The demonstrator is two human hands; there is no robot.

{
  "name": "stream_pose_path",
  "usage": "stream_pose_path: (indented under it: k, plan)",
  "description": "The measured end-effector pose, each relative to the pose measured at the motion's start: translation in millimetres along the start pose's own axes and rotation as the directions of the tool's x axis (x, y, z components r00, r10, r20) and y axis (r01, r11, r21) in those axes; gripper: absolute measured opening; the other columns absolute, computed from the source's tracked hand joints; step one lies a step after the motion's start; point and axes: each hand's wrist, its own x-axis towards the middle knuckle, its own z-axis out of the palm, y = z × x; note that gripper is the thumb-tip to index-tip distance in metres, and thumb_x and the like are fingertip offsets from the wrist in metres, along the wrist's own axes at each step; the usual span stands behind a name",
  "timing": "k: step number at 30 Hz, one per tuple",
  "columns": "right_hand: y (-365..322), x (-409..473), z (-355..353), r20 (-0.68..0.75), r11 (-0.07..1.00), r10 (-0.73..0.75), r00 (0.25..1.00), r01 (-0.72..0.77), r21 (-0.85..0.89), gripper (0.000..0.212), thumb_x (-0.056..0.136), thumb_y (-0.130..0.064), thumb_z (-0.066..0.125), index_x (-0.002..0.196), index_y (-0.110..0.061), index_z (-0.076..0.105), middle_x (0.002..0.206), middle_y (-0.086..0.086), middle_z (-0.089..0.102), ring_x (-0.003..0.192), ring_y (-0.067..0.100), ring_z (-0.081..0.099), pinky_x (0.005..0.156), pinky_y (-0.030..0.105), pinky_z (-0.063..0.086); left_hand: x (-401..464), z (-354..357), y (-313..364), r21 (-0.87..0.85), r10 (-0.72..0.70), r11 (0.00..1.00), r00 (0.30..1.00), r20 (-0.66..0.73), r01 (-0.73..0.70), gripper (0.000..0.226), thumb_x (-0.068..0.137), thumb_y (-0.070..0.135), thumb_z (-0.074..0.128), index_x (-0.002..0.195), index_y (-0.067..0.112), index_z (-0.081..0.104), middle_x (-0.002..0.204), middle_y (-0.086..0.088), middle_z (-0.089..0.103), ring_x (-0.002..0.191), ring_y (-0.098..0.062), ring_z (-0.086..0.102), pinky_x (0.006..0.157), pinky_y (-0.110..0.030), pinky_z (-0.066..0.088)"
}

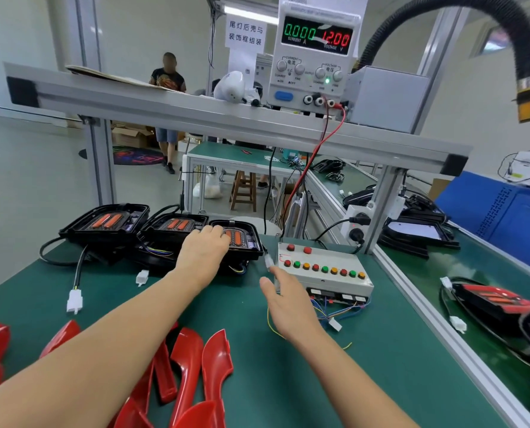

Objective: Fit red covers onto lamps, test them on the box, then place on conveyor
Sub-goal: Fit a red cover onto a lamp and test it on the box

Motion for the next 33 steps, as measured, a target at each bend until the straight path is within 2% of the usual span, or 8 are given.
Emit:
stream_pose_path:
  k: [4,7,10,14,17,21,26,33]
  plan:
    - [-3.2,8.9,-0.8,0.000,0.997,0.034,0.999,-0.034,0.067,0.046,0.102,-0.035,0.039,0.138,-0.006,0.044,0.144,0.008,0.047,0.131,0.022,0.042,0.100,0.030,0.032,-8.2,-11.2,1.9,-0.060,0.081,0.994,0.981,-0.179,-0.093,0.031,0.053,-0.005,0.078,0.078,0.008,0.063,0.082,-0.008,0.060,0.077,-0.027,0.060,0.053,-0.031,0.045]
    - [-6.1,10.7,-2.4,0.011,0.977,0.101,0.995,-0.101,0.188,0.029,0.101,-0.036,0.041,0.099,-0.009,0.049,0.100,0.004,0.050,0.100,0.025,0.046,0.078,0.030,0.033,-18.7,-20.0,1.8,-0.106,0.104,0.985,0.957,-0.270,-0.136,0.040,0.034,-0.013,0.081,0.061,0.007,0.061,0.065,-0.009,0.058,0.060,-0.027,0.059,0.036,-0.023,0.035]
    - [-7.6,15.0,-6.1,0.014,0.891,0.210,0.978,-0.198,0.410,0.042,0.100,-0.041,0.044,0.109,-0.003,0.057,0.119,0.016,0.060,0.112,0.033,0.053,0.094,0.036,0.042,-29.6,-22.4,2.6,-0.157,0.106,0.974,0.941,-0.322,-0.163,0.037,0.040,-0.012,0.083,0.066,0.007,0.064,0.070,-0.007,0.060,0.063,-0.027,0.059,0.037,-0.026,0.039]
    - [-8.4,20.0,-11.2,0.208,0.495,0.280,0.937,-0.327,0.805,0.037,0.098,-0.045,0.049,0.115,-0.016,0.064,0.116,0.006,0.064,0.107,0.019,0.058,0.104,0.034,0.041,-48.7,-28.9,10.1,-0.214,0.111,0.951,0.892,-0.439,-0.224,0.028,0.054,-0.005,0.083,0.071,0.009,0.066,0.074,-0.005,0.061,0.066,-0.024,0.058,0.048,-0.027,0.041]
    - [-5.6,19.8,-13.9,0.267,0.273,0.264,0.927,-0.337,0.901,0.032,0.096,-0.034,0.056,0.115,-0.010,0.067,0.106,0.011,0.073,0.094,0.022,0.065,0.095,0.037,0.050,-65.1,-32.7,18.5,-0.200,0.188,0.925,0.845,-0.501,-0.324,0.024,0.060,-0.006,0.079,0.073,0.009,0.067,0.077,-0.004,0.062,0.068,-0.023,0.057,0.058,-0.028,0.037]
    - [2.3,12.2,-18.1,0.281,0.228,0.278,0.919,-0.347,0.910,0.021,0.095,-0.013,0.056,0.109,0.000,0.065,0.096,0.017,0.074,0.079,0.025,0.072,0.074,0.037,0.059,-78.5,-40.5,26.7,-0.263,0.191,0.890,0.829,-0.526,-0.372,0.026,0.061,-0.007,0.080,0.080,0.008,0.069,0.082,-0.004,0.064,0.075,-0.021,0.057,0.065,-0.023,0.027]
    - [16.6,1.2,-28.4,0.250,0.180,0.315,0.916,-0.316,0.931,0.016,0.096,-0.010,0.054,0.100,0.000,0.066,0.085,0.016,0.075,0.068,0.023,0.072,0.057,0.034,0.060,-81.1,-40.0,18.5,-0.734,0.004,0.638,0.955,-0.296,-0.230,0.065,0.065,0.018,0.078,0.126,0.014,0.055,0.127,0.000,0.049,0.121,-0.009,0.042,0.103,-0.015,0.028]
    - [34.0,-16.5,-46.3,0.282,0.068,0.281,0.917,-0.313,0.947,0.017,0.093,-0.012,0.056,0.095,-0.001,0.069,0.086,0.016,0.074,0.067,0.025,0.072,0.061,0.042,0.061,-71.6,-11.7,-8.1,-0.501,0.084,0.865,0.990,0.111,-0.017,0.077,0.078,0.008,0.060,0.147,0.023,0.030,0.146,0.009,0.037,0.136,-0.016,0.026,0.110,-0.031,0.024]
